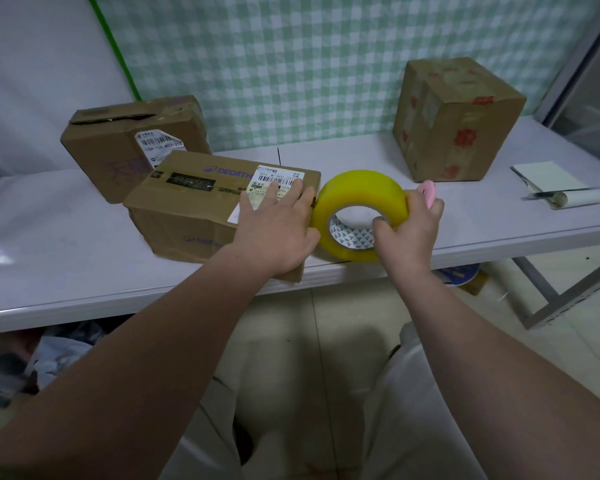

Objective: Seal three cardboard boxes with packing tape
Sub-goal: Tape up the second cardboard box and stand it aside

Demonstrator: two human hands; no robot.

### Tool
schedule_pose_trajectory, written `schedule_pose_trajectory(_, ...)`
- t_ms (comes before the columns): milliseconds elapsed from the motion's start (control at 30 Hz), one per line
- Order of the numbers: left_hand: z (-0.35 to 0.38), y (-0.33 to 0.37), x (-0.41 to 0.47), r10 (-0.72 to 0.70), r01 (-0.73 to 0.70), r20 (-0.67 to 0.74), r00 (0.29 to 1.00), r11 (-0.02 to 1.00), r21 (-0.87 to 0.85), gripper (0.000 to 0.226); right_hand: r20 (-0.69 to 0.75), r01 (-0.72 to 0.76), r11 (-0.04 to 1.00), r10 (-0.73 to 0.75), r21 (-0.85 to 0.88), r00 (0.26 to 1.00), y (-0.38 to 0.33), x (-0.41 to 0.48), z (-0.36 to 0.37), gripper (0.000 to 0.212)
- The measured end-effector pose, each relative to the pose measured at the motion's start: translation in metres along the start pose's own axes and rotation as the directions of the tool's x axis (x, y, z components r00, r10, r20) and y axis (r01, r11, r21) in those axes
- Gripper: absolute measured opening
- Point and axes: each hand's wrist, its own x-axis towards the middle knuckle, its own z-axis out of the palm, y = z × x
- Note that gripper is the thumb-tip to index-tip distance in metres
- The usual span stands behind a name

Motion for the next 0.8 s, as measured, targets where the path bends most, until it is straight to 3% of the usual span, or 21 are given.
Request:
schedule_pose_trajectory(167,-0.005,-0.029,0.003,-0.033,0.035,0.027,0.999,0.994,-0.102,0.059,0.005,-0.038,0.999,0.038,0.010,0.999,0.002,-0.004,0.006,0.029)
schedule_pose_trajectory(400,0.001,-0.089,0.011,-0.222,0.222,0.012,0.975,0.971,-0.092,0.064,0.015,-0.089,0.995,0.088,0.034,0.996,0.004,-0.006,0.010,0.026)
schedule_pose_trajectory(567,0.002,-0.123,0.009,-0.453,0.449,-0.019,0.891,0.887,-0.108,0.064,0.012,-0.185,0.982,0.185,0.042,0.983,0.005,-0.010,0.014,0.024)
schedule_pose_trajectory(667,0.002,-0.141,0.000,-0.591,0.576,0.036,0.806,0.768,-0.280,0.064,0.010,-0.222,0.973,0.222,0.057,0.975,-0.001,-0.013,0.014,0.024)
schedule_pose_trajectory(800,0.001,-0.153,-0.006,-0.558,0.510,-0.010,0.830,0.767,-0.390,0.060,-0.032,-0.221,0.972,0.224,0.079,0.974,-0.019,-0.010,0.009,0.022)
